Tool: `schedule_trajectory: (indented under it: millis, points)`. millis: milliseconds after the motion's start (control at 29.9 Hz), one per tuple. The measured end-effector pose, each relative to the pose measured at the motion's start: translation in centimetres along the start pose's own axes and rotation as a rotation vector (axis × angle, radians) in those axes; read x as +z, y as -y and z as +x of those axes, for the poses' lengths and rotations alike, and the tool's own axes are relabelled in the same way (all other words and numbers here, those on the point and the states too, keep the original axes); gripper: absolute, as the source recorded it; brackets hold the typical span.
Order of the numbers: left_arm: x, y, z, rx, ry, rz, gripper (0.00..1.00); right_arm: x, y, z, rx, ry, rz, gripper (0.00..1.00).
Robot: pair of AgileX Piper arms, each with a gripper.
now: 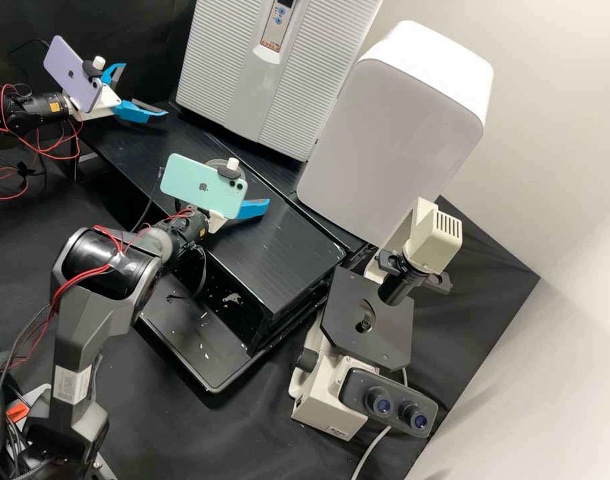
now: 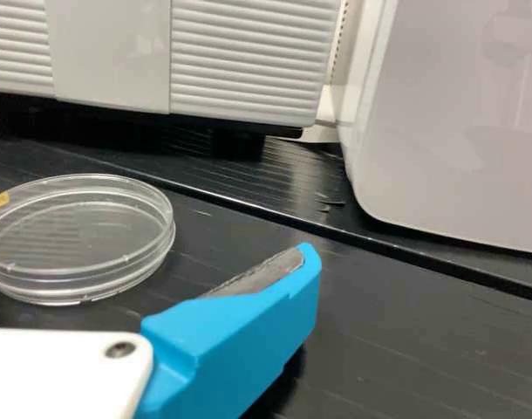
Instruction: Slide the petri dish to the right
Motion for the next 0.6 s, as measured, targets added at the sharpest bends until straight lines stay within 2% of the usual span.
schedule_trajectory:
  millis: [368,603]
  points:
    - [0.0,0.0,0.0,0.0,0.0,0.0,1.0,0.8,-0.2,-1.1,0.023,0.012,0.004,1.0]
    - [0.0,0.0,0.0,0.0,0.0,0.0,1.0,0.9,-0.6,-2.1,0.043,0.005,0.006,1.0]
